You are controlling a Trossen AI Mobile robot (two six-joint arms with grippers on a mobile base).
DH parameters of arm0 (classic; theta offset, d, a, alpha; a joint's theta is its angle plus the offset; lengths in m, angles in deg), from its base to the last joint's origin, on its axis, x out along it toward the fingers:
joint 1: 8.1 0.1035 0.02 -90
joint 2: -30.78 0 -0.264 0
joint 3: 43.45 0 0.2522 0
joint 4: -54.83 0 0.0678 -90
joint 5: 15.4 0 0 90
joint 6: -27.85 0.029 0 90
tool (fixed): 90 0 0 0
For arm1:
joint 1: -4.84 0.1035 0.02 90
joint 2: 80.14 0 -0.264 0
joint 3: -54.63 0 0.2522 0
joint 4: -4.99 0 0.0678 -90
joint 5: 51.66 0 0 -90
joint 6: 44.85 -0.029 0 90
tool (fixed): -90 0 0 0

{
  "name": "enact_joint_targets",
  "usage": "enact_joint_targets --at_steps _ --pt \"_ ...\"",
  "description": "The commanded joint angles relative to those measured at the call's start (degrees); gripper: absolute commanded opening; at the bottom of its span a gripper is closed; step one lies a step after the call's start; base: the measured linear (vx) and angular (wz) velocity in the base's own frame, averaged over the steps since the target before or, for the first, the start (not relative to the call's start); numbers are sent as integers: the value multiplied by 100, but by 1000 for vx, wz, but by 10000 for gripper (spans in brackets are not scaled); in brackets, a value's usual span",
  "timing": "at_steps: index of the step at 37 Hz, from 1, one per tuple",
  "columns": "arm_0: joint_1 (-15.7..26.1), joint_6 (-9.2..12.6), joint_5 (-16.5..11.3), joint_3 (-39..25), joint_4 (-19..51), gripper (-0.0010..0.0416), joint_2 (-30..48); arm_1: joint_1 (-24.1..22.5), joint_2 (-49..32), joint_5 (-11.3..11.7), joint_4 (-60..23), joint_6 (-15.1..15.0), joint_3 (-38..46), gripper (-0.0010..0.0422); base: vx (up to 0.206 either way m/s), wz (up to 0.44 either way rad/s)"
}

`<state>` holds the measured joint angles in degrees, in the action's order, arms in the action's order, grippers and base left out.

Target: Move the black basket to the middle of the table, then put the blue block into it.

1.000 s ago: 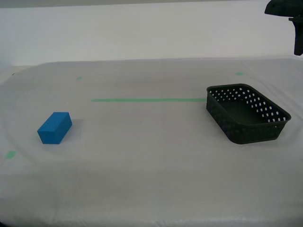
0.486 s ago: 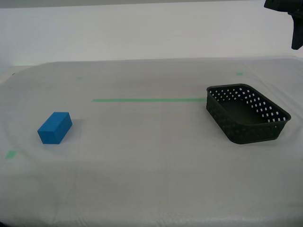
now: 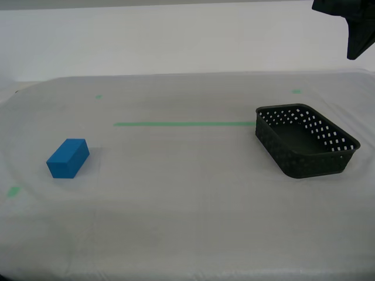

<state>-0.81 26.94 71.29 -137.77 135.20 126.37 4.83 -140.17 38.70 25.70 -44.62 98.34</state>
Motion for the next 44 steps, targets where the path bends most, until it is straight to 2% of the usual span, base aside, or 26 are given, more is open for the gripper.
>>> enact_joint_targets --at_steps 1,6,11,27,28,31,34,41,44 --pt "22 -13 66 -7 -13 8 0 -2 0 4 31 -9 2 0 0 0" --pt "35 -20 175 -7 -144 48 0 -2 0 4 31 -9 2 0 0 0" --pt "59 -17 197 -7 -173 113 0 0 0 4 31 -9 2 0 0 0" --pt "70 26 240 42 -199 403 0 -2 0 4 31 -9 2 0 0 0" --pt "70 26 249 61 -205 411 0 -2 0 4 31 -9 2 0 0 0" --pt "70 28 247 131 -315 382 0 -2 0 4 31 -9 2 0 0 0" --pt "76 57 234 249 -527 371 0 0 0 4 31 -9 4 0 0 0" --pt "96 81 243 564 -905 407 15 -2 2 4 31 -9 2 0 0 0" --pt "103 90 240 693 -1038 391 15 -2 0 4 31 -9 2 0 0 0"
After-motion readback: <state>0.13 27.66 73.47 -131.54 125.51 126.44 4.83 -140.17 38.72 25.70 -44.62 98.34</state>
